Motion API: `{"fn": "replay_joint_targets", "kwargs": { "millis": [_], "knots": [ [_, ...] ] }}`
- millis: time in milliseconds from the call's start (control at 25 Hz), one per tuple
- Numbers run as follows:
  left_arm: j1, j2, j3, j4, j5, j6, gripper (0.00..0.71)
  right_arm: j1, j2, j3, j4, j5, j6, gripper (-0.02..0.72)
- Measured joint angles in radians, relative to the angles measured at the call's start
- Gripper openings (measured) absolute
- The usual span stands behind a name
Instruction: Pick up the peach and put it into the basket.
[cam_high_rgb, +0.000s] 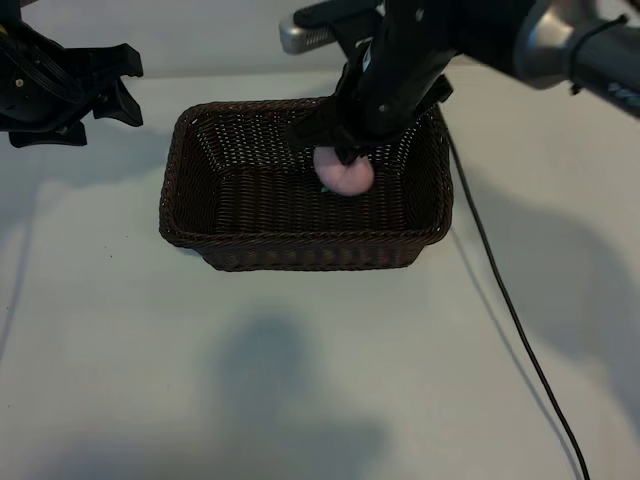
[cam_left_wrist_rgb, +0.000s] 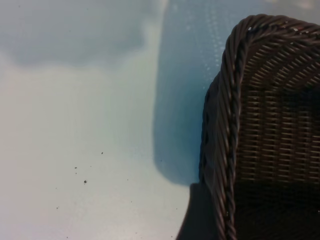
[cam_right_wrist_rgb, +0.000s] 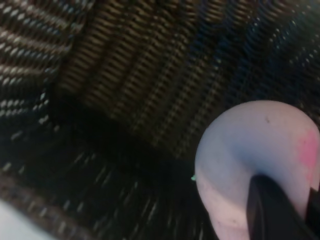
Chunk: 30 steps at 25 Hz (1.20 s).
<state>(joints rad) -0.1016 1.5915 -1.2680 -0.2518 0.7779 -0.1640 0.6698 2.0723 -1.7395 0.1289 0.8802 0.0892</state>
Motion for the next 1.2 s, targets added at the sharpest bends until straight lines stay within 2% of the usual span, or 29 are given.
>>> {"fn": "replay_joint_targets", "kwargs": {
  "millis": [120, 240, 320, 600, 680, 800, 1040, 1200],
  "knots": [
    [0.0, 0.0, 0.0, 0.0, 0.001, 0.002, 0.555, 0.0, 0.038, 0.0, 0.0, -0.014, 0.0, 0.049],
    [0.0, 0.0, 0.0, 0.001, 0.001, 0.002, 0.555, 0.0, 0.063, 0.0, -0.001, -0.016, -0.001, 0.093],
    [0.0, 0.0, 0.0, 0.001, 0.001, 0.002, 0.555, 0.0, 0.071, 0.0, 0.0, -0.016, -0.001, 0.164],
    [0.0, 0.0, 0.0, 0.001, 0.001, 0.002, 0.555, 0.0, 0.071, 0.0, 0.0, -0.015, -0.001, 0.515],
    [0.0, 0.0, 0.0, 0.001, 0.001, 0.002, 0.555, 0.0, 0.071, -0.01, 0.002, -0.003, 0.0, 0.572],
    [0.0, 0.0, 0.0, 0.001, 0.001, 0.002, 0.555, 0.0, 0.071, -0.047, 0.003, 0.045, 0.0, 0.596],
    [0.0, 0.0, 0.0, 0.002, 0.001, 0.002, 0.555, 0.0, 0.071, -0.179, -0.007, 0.193, 0.014, 0.571],
    [0.0, 0.0, 0.0, 0.002, 0.001, 0.002, 0.555, 0.0, 0.071, -0.25, -0.08, 0.306, 0.043, 0.568]
  ]
}}
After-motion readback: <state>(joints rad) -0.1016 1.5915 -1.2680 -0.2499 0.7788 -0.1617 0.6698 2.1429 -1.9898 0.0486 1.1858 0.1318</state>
